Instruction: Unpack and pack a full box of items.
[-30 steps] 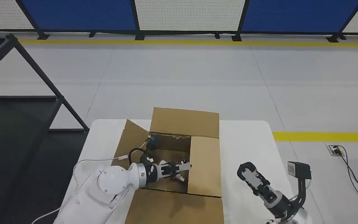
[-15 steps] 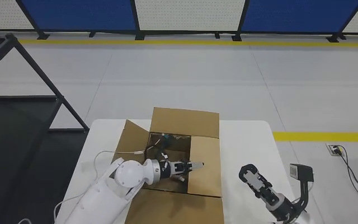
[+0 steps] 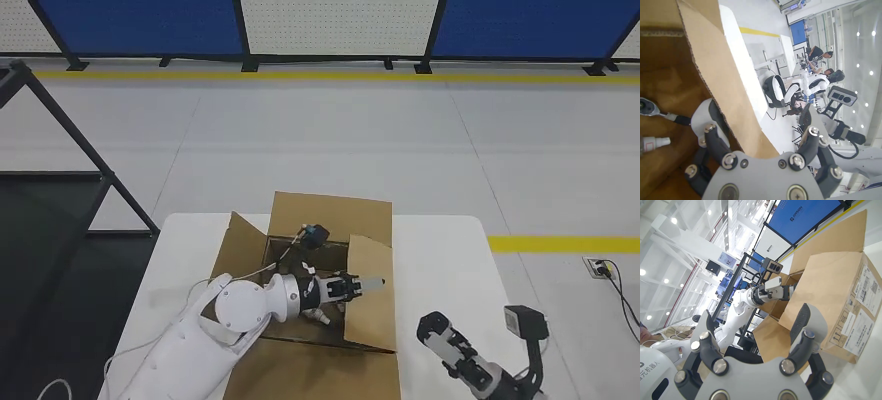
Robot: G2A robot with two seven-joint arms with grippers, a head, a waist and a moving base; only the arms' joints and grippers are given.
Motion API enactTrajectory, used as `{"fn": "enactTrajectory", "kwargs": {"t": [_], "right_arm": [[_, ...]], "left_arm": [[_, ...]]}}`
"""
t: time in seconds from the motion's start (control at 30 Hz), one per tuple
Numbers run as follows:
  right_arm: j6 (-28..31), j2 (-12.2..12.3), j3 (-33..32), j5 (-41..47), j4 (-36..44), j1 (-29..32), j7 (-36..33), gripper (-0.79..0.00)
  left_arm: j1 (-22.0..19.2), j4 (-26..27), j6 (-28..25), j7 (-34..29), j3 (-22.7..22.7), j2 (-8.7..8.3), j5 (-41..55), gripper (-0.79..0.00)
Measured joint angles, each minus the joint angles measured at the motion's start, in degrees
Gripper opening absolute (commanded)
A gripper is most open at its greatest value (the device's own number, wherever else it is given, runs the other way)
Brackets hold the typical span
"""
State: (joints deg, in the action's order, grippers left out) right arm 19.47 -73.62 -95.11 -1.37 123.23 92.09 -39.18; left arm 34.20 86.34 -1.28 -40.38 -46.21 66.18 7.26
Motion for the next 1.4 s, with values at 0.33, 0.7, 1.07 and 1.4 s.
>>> {"fn": "enactTrajectory", "kwargs": {"t": [0.33,0.7,1.07,1.4], "right_arm": [[4.3,0.7,-0.5,4.5,1.1,2.0,-2.5,0.0],[7.7,1.3,-3.7,4.8,4.3,8.1,0.5,0.0],[5.3,1.4,0.5,-2.2,4.2,7.1,4.4,0.0],[-3.3,1.7,1.8,-10.6,4.3,4.8,8.4,0.0]], "left_arm": [[-4.0,3.6,2.6,0.2,0.5,1.49,-1.1,0.0],[-13.9,-6.4,-0.9,2.6,9.5,7.7,3.2,0.0],[-15.5,-11.4,-5.9,4.9,13.7,12.12,4.8,0.0],[-14.6,-11.5,-7.4,3.6,11.6,13.02,3.8,0.0]]}}
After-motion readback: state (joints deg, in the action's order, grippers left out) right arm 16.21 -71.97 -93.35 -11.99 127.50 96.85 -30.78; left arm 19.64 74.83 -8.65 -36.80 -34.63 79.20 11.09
